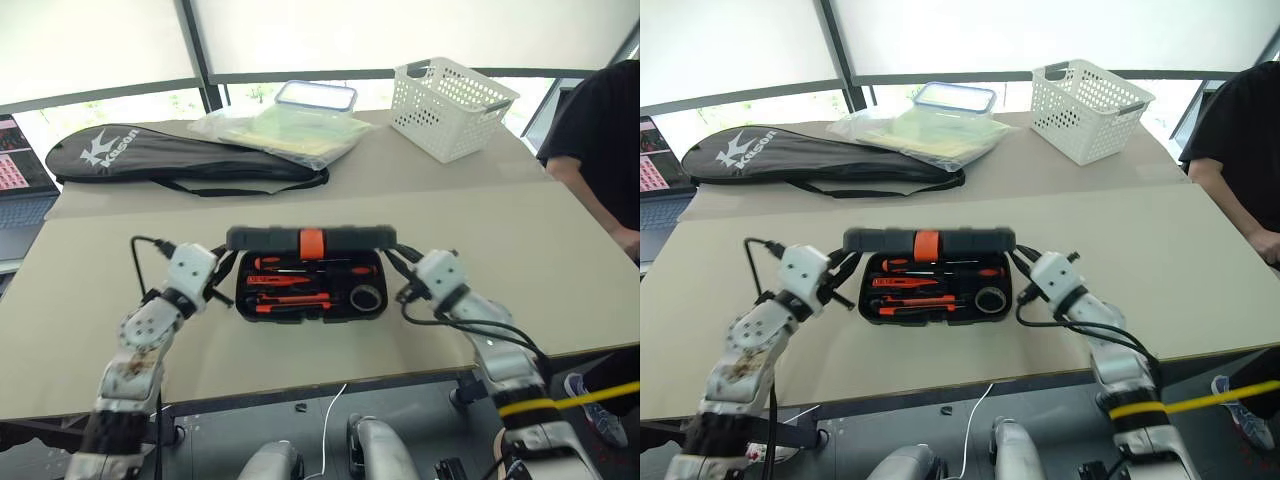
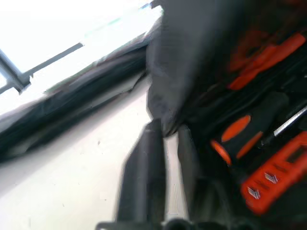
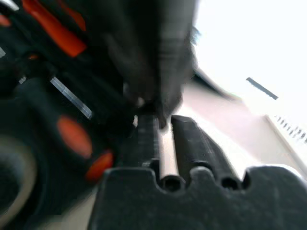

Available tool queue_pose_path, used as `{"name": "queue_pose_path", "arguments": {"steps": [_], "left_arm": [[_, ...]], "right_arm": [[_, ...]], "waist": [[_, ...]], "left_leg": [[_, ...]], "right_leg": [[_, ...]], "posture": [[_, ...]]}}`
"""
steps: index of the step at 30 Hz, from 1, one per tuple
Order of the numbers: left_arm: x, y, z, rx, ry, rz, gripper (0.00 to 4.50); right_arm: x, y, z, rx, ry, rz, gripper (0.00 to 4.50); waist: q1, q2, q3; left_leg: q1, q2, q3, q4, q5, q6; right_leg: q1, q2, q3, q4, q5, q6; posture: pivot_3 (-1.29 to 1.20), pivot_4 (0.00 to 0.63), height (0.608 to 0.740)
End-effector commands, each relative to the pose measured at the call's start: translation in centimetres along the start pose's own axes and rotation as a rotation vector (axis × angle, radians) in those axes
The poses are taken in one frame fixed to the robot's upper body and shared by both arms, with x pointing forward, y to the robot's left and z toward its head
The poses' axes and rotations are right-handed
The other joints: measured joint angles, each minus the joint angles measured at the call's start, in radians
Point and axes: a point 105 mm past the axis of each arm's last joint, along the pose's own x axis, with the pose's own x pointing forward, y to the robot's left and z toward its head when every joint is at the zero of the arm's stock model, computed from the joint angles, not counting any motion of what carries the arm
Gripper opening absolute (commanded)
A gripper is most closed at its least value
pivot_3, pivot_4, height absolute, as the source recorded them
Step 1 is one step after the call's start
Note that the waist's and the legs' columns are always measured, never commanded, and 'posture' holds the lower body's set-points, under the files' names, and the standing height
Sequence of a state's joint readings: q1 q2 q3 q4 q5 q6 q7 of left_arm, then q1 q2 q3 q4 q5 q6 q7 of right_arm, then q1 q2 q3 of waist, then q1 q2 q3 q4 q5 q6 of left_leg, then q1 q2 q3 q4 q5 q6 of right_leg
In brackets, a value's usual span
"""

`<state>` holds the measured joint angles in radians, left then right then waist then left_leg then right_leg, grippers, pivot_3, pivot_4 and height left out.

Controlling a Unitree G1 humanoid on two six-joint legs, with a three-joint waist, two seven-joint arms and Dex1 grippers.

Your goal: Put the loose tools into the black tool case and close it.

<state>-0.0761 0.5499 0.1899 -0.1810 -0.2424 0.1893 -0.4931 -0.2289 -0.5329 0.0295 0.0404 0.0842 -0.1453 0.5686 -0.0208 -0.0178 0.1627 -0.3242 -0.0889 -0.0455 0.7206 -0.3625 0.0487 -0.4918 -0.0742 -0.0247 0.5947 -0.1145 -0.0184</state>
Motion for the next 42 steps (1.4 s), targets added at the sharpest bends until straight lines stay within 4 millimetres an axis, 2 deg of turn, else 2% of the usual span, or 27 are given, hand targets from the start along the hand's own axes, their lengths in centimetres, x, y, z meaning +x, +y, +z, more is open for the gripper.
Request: {"name": "queue_pose_path", "arguments": {"steps": [1,4,6,7,9,11,13,14,15,20,23,26,28,32,35,38,42], "left_arm": [[-3.8,2.9,3.2,-0.102,0.032,-0.052,2.32],[-4.3,4.3,3.1,-0.137,0.116,-0.127,2.32],[-3.0,5.4,2.9,-0.086,0.142,-0.168,2.32],[-1.9,5.7,2.7,-0.06,0.156,-0.194,2.34],[0.2,5.8,2.8,-0.005,0.152,-0.237,1.8],[2.7,5.3,2.7,0.058,0.144,-0.297,1.21],[5.3,4.1,2.8,0.118,0.144,-0.363,0.6],[6.5,3.4,2.9,0.142,0.139,-0.402,0.23],[7.5,2.8,2.9,0.163,0.143,-0.43,0.03],[11.3,0.4,3.0,0.265,0.137,-0.524,0.03],[12.4,-0.4,2.9,0.323,0.153,-0.541,0.03],[12.5,-1.6,2.7,0.383,0.15,-0.624,0.03],[11.4,-2.6,2.5,0.399,0.139,-0.745,0.03],[7.9,-3.5,1.4,0.382,0.171,-0.959,0.03],[5.7,-4.0,1.7,0.336,0.169,-1.034,0.03],[4.5,-4.1,2.9,0.297,0.144,-1.032,0.03],[4.9,-3.0,7.0,0.14,0.069,-0.948,0.03]], "right_arm": [[-4.2,-0.7,2.9,0.062,0.036,0.203,1.54],[-6.6,1.4,3.0,0.116,0.122,0.42,1.54],[-7.4,2.7,2.9,0.159,0.161,0.521,1.54],[-7.4,3.2,2.8,0.161,0.171,0.557,1.29],[-7.2,4.0,2.6,0.164,0.185,0.598,0.83],[-6.7,4.9,2.6,0.159,0.184,0.639,0.1],[-5.9,5.7,2.6,0.141,0.177,0.676,0.0],[-5.4,5.9,2.6,0.136,0.175,0.683,0.0],[-4.9,6.1,2.6,0.132,0.17,0.688,0.0],[-3.3,7.0,2.1,0.092,0.169,0.728,0.0],[-2.7,7.3,1.6,0.07,0.18,0.741,0.0],[-1.5,7.1,1.0,0.033,0.2,0.718,0.0],[-0.2,5.9,0.6,0.014,0.208,0.633,0.0],[1.3,2.4,0.2,-0.047,0.221,0.463,0.0],[1.1,1.5,0.0,-0.054,0.23,0.45,0.0],[0.5,1.3,0.2,-0.054,0.228,0.466,0.0],[-1.3,1.3,1.8,0.037,0.193,0.513,0.0]], "waist": [[0.005,0.0,0.0],[0.01,0.0,0.0],[0.018,0.001,0.001],[0.025,0.002,0.002],[0.034,0.0,0.002],[0.036,0.0,0.001],[0.035,0.0,0.001],[0.035,-0.001,0.001],[0.034,-0.001,0.001],[0.026,-0.002,0.001],[0.019,-0.002,0.001],[0.018,-0.002,0.001],[0.018,-0.002,0.001],[0.015,-0.002,0.001],[0.011,-0.002,0.001],[0.01,-0.002,0.001],[0.025,-0.002,0.001]], "left_leg": [[-0.002,0.001,-0.001,-0.001,0.0,0.0],[0.003,0.001,-0.001,-0.001,-0.001,0.001],[0.015,0.001,-0.003,-0.006,-0.003,0.005],[0.023,0.001,-0.004,-0.008,-0.007,0.012],[0.028,0.002,-0.004,-0.007,-0.008,0.014],[0.028,0.001,-0.004,-0.006,-0.005,0.01],[0.026,0.0,-0.004,-0.006,-0.003,0.005],[0.024,0.0,-0.004,-0.006,-0.002,0.005],[0.024,-0.001,-0.004,-0.005,-0.002,0.005],[0.016,-0.002,-0.004,-0.004,-0.003,0.005],[0.006,-0.002,-0.004,0.0,-0.002,0.005],[0.004,-0.002,-0.005,0.003,-0.002,0.005],[0.004,-0.002,-0.005,0.006,-0.003,0.005],[0.005,-0.001,-0.004,0.008,-0.003,0.005],[0.005,-0.001,-0.004,0.008,-0.003,0.006],[0.003,-0.001,-0.006,0.007,-0.003,0.006],[-0.004,-0.003,-0.007,0.01,-0.003,0.006]], "right_leg": [[-0.001,0.0,-0.001,-0.001,0.0,0.0],[0.004,0.001,-0.002,-0.005,-0.001,0.001],[0.02,0.001,-0.006,-0.01,-0.004,0.005],[0.03,0.004,-0.011,-0.015,-0.007,0.01],[0.037,0.005,-0.015,-0.017,-0.008,0.011],[0.036,0.004,-0.015,-0.016,-0.007,0.011],[0.034,0.003,-0.015,-0.016,-0.006,0.01],[0.033,0.001,-0.015,-0.016,-0.002,0.004],[0.032,-0.001,-0.015,-0.016,-0.002,0.004],[0.025,-0.002,-0.018,-0.017,-0.001,0.005],[0.018,-0.002,-0.018,-0.016,-0.001,0.005],[0.017,-0.003,-0.018,-0.016,0.0,0.004],[0.017,-0.003,-0.017,-0.017,0.0,0.004],[0.017,-0.003,-0.015,-0.015,0.001,0.004],[0.017,-0.003,-0.014,-0.014,0.002,0.005],[0.015,-0.002,-0.014,-0.011,0.002,0.005],[0.008,-0.001,-0.017,-0.009,0.002,0.005]], "posture": [[0.0,0.15,0.74],[0.0,0.15,0.74],[0.0,0.15,0.74],[0.0,0.15,0.74],[0.0,0.15,0.74],[0.0,0.15,0.74],[0.0,0.15,0.74],[0.0,0.15,0.74],[0.0,0.15,0.74],[0.0,0.15,0.74],[0.0,0.15,0.74],[0.0,0.15,0.74],[0.0,0.15,0.74],[0.0,0.15,0.74],[0.0,0.15,0.74],[0.0,0.15,0.74],[0.0,0.15,0.74]]}}
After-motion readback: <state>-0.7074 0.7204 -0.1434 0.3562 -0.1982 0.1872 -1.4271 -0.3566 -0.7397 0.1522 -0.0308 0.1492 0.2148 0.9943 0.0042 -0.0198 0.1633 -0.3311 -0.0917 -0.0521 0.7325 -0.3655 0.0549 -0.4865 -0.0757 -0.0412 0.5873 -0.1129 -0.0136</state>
